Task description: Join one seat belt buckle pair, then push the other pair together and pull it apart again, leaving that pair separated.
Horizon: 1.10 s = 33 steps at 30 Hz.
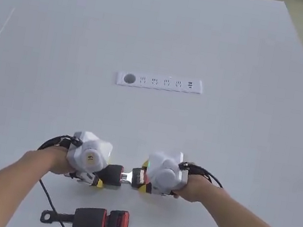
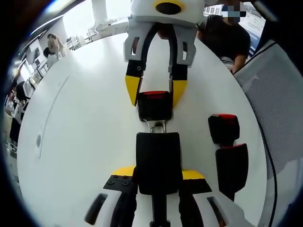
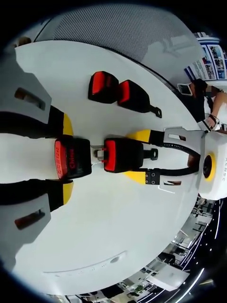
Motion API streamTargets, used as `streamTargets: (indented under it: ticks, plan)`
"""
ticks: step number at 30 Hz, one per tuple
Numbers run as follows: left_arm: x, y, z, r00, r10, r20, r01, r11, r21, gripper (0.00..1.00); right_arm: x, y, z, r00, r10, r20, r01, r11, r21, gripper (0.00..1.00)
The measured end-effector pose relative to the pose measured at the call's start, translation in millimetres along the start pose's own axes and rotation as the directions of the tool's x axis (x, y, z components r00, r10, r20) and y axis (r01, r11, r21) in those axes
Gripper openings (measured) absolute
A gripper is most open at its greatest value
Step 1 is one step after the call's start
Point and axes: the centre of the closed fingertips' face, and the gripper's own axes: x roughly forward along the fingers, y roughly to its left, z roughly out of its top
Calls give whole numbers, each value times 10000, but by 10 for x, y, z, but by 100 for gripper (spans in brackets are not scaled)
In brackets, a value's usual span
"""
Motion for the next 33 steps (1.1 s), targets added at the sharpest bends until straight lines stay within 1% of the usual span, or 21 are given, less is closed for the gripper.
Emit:
streamTargets:
  ticks: [11,15,19,33]
  plan:
    - [6,0,-8,10000,-31,-12,31,9999,115,34,-14,3,-15,10000,49,-6,-49,9999,-142,31]
    - [6,-3,-5,10000,-21,-3,21,9999,101,34,-38,-1,-40,9999,67,-91,-69,9998,-185,31]
    - [2,-7,-1,10000,-32,-78,33,9999,149,34,-59,-5,-91,9998,94,-178,-96,9998,-152,31]
    - [-5,-14,5,9994,-88,-326,100,9993,353,34,-244,-27,-342,9986,108,-525,-112,9999,-78,31]
